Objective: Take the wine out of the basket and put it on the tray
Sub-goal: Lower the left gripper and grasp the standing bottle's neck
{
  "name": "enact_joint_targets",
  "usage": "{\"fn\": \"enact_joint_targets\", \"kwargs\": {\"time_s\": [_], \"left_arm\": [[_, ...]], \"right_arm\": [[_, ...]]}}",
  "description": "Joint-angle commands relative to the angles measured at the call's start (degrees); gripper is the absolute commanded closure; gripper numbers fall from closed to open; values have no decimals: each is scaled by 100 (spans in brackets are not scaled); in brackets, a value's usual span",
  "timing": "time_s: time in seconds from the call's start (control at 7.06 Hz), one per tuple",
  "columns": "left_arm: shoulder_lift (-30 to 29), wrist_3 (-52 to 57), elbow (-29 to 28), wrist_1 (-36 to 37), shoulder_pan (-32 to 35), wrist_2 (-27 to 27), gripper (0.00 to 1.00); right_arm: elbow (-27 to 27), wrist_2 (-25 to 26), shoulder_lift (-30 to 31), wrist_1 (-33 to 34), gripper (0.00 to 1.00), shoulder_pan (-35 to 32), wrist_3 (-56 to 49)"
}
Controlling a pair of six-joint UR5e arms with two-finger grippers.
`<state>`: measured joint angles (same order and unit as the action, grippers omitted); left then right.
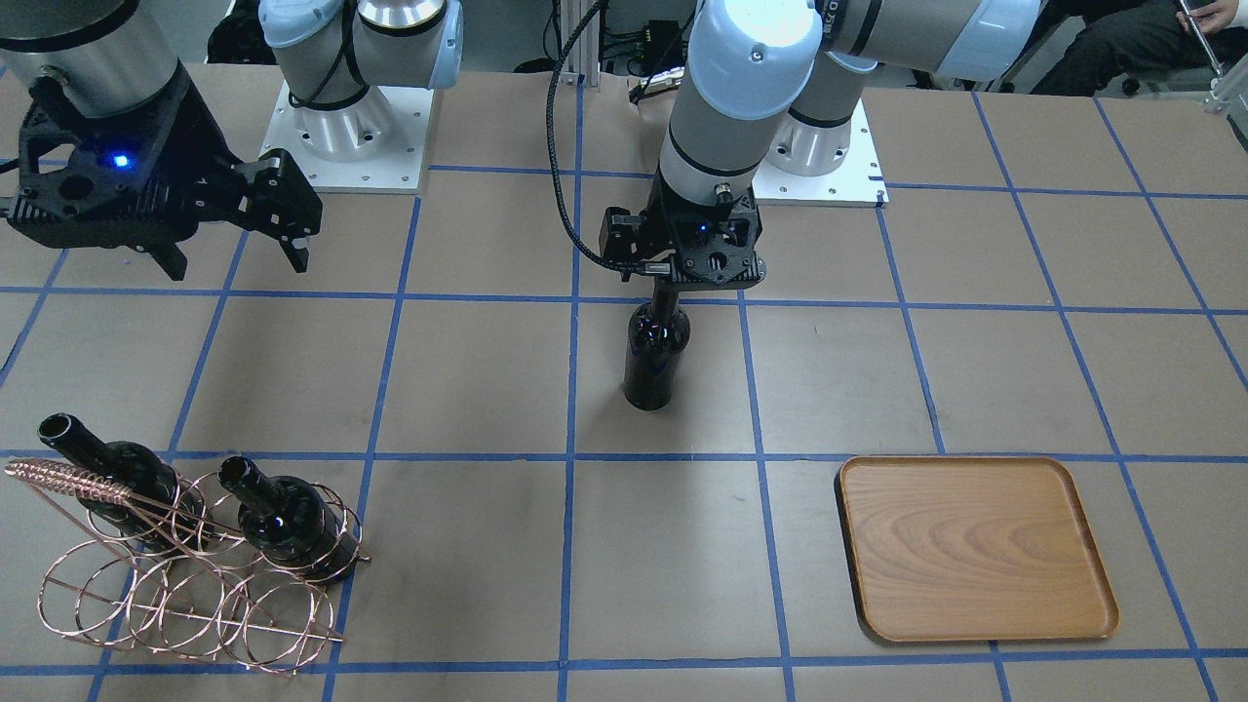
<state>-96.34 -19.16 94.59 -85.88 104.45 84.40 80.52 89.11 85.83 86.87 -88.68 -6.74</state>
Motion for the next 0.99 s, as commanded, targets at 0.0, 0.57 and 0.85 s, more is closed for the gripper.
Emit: {"fn": "enact_joint_targets", "kwargs": {"time_s": [0.0, 0.57, 0.85], "left_arm": [[-7, 273, 15, 166, -48, 6, 40], [-157, 325, 24, 335, -56, 15, 68], [-131, 334, 7, 335, -83, 50, 99]], "right_arm": [[34, -25, 39, -38, 0, -71, 33], [122, -26, 92, -65, 0, -71, 15], [148, -26, 92, -65, 0, -71, -37]]}}
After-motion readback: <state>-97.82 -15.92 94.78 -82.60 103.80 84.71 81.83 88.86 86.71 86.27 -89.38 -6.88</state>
